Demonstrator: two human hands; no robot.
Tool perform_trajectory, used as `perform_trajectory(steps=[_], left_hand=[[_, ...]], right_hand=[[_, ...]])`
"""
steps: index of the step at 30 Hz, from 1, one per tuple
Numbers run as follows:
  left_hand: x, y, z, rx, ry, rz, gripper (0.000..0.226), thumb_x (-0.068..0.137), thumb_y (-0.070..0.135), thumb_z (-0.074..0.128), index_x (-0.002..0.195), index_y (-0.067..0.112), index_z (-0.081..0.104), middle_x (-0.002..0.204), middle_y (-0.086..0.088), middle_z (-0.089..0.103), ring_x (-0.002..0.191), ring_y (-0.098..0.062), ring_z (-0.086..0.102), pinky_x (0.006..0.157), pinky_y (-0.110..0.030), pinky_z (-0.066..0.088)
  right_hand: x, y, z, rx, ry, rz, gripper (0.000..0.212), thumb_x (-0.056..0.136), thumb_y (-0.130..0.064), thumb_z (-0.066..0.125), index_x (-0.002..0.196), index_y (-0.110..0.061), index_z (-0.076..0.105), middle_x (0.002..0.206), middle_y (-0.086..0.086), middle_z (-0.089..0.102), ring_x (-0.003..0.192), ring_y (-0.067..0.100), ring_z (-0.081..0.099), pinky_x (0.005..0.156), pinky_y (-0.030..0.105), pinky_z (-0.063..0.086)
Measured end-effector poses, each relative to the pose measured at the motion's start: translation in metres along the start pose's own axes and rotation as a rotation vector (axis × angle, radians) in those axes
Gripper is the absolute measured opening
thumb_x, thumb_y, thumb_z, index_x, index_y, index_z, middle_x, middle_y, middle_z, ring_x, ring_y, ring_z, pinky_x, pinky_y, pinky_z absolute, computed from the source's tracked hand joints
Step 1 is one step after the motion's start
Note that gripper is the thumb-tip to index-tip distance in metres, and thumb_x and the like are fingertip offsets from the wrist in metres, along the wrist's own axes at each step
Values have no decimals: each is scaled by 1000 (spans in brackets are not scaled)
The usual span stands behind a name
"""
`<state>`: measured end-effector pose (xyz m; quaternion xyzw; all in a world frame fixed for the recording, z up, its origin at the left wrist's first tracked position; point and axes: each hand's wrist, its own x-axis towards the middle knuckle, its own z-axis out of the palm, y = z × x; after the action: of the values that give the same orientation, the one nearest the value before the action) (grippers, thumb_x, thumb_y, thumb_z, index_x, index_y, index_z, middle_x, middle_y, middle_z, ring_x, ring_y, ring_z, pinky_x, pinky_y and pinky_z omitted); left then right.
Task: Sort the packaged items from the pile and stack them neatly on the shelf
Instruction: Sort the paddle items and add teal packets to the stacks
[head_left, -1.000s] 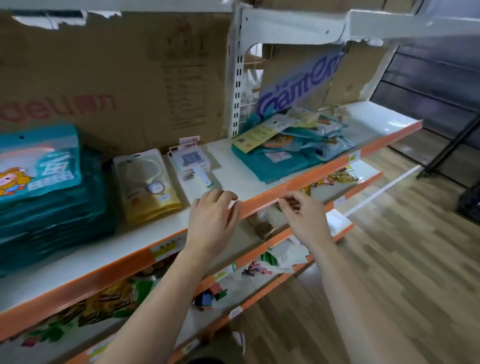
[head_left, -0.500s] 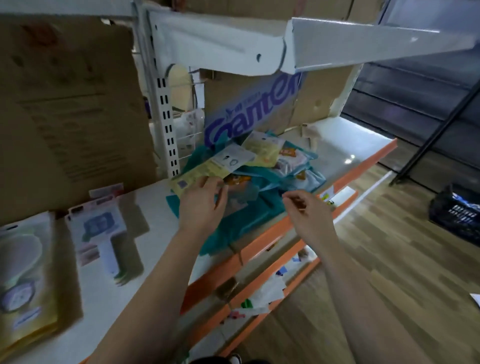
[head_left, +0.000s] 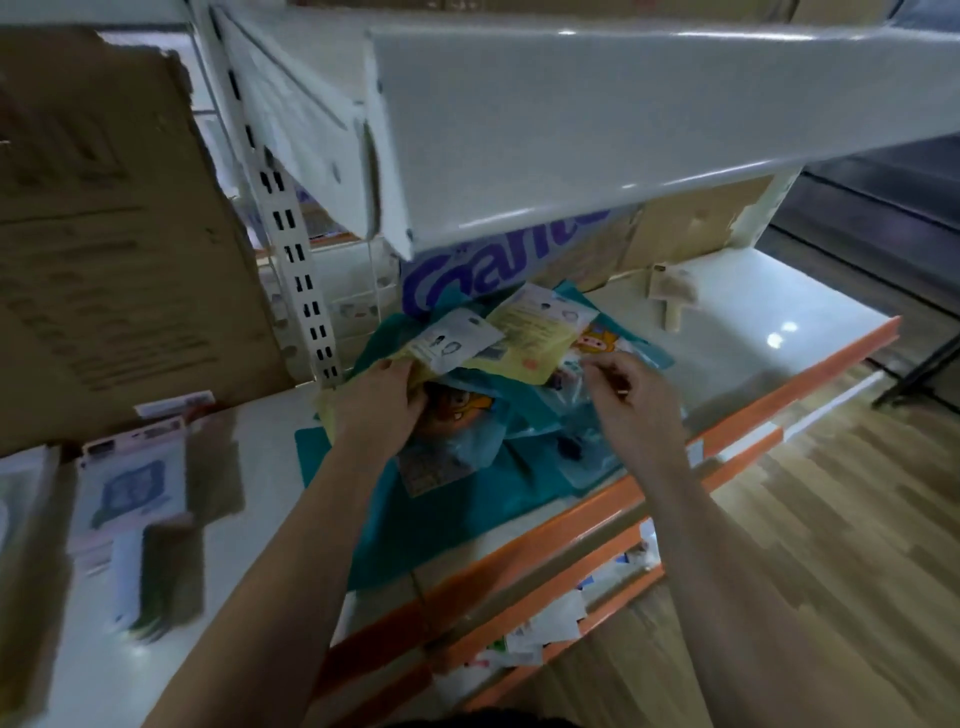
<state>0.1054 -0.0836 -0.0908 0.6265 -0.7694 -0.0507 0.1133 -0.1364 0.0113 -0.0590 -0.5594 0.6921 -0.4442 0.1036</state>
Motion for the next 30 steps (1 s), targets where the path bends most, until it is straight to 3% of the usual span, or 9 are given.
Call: perform_trajectory(steps=[5, 9, 15, 17, 19, 22, 25, 27, 30], left_hand=[[0, 14, -6, 67, 131, -71, 29, 103, 32, 40, 120, 14, 55, 100, -13, 67, 84, -34, 64, 64, -37, 47], [-12, 19, -18, 38, 160, -189, 29, 106, 26, 35, 115, 8, 56, 100, -18, 66, 89, -38, 63, 66, -38, 41], [-52, 26, -40, -25, 321, -327, 29, 104, 25, 38, 117, 6, 55, 95, -22, 66, 83, -39, 62, 61, -37, 38], [-66, 30, -46, -90, 416, -349, 26, 103, 23, 43, 114, 4, 58, 91, -18, 65, 80, -36, 62, 61, -37, 42], [-79, 33, -49, -163, 499, -347, 21, 102, 20, 47, 102, 4, 60, 82, -8, 58, 73, -29, 56, 55, -32, 35], [-93, 37, -52, -257, 557, -343, 18, 100, 18, 50, 84, 12, 53, 77, -4, 55, 64, -18, 48, 51, -26, 29], [-103, 39, -52, -384, 575, -430, 20, 100, 20, 50, 82, 13, 53, 76, -1, 54, 60, -5, 44, 50, -15, 28], [-109, 39, -50, -449, 583, -450, 20, 101, 22, 50, 84, 11, 56, 77, -1, 56, 64, -3, 47, 53, -15, 34], [-114, 39, -44, -559, 591, -482, 22, 101, 25, 50, 93, 8, 63, 82, -6, 61, 72, -16, 55, 62, -31, 46]], right_hand=[[33, 12, -4, 109, -102, -31, 11, 95, -20, 58, 94, -21, 69, 89, -7, 68, 80, 3, 62, 67, 4, 39], [55, 22, -5, 78, -158, -60, 13, 95, -21, 58, 98, -17, 71, 94, -6, 68, 84, 6, 60, 69, 4, 39], [89, 22, 9, -85, -257, -200, 24, 94, -24, 56, 106, -8, 70, 109, 11, 69, 98, 26, 63, 82, 31, 48], [99, 20, 18, -205, -336, -184, 43, 92, -41, 49, 114, -9, 67, 111, 15, 68, 102, 33, 61, 86, 41, 50], [103, 19, 25, -314, -443, -98, 65, 84, -62, 38, 126, -17, 60, 121, 14, 63, 111, 36, 56, 87, 45, 51], [99, 22, 34, -482, -529, -124, 66, 86, -68, 41, 130, -21, 56, 131, 12, 55, 121, 37, 45, 89, 44, 48], [98, 23, 34, -468, -575, -204, 72, 77, -80, 43, 121, -26, 62, 124, 7, 59, 116, 35, 51, 90, 44, 46], [97, 21, 27, -323, -627, -215, 65, 76, -71, 59, 121, -26, 64, 124, 4, 62, 113, 30, 56, 91, 40, 48], [96, 21, 13, -167, -716, -181, 59, 79, -32, 79, 133, -19, 58, 133, 2, 59, 121, 22, 55, 95, 30, 42]])
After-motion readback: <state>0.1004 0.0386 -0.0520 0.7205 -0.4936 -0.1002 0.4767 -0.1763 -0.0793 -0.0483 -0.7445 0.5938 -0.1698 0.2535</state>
